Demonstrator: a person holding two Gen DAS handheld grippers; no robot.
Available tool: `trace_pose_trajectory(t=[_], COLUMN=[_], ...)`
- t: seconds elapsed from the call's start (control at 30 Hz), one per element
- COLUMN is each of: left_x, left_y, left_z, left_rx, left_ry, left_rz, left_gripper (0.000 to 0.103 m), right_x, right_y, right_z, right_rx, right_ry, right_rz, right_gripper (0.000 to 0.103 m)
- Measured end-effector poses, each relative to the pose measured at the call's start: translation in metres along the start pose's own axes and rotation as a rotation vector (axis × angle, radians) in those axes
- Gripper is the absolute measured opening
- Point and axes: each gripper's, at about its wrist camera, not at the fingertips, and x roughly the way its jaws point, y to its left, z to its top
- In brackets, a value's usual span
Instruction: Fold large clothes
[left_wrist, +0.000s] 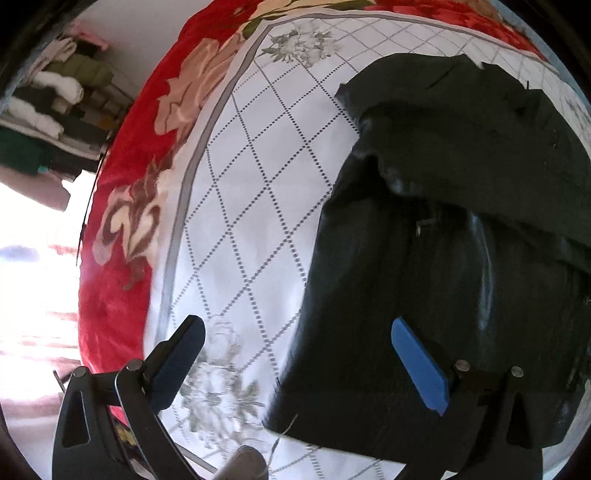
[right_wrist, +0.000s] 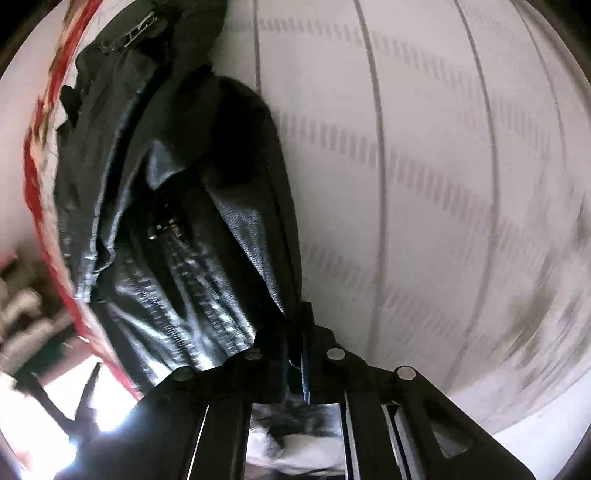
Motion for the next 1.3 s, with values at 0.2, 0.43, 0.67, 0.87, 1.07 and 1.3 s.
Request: trace_pose_trajectory(t=[0.2,0.43,0.67,0.87,1.07,1.3], left_x=[0.003,0.023,0.057,0.062,0.054,-0.007], left_y=[0.013,-0.021,-0.045,-0.044,-0.04,-0.06], left_z=[-0.008,-0.022,-0.032,-0.032,-0.028,-0.058], left_rx=[0.069,0.218,0.269,0.253,0.251,0.295], left_ry=[-0.025,-0.064,-0.039,-0.032,-0.036,-0.143], left_rz=[0.009,0.033,0.062,0.049,0.06,0.139], left_gripper=[0.103,0.103,0.103,0.103,0.103,0.103], right_x=[0.068,0.028,0.015,0.011,-0.013,-0.066], right_y=[0.026,0.02,0.036,0.022,0.03,-0.035], right_z=[-0.081,-0.097,-0.06,-0.065,-0.059,-0.046], right_rx=[-0.022,-0.092,-0.125,-0.083,-0.158,-0.164], right_ry=[0.245,0.116,-0.084,-0.128,-0.08,-0.061], right_rz=[0.045,-0.077,-0.19,-0.27,-0.278,-0.241], right_gripper=[0.005,0.039,0.037,0.028,0.053,0.058])
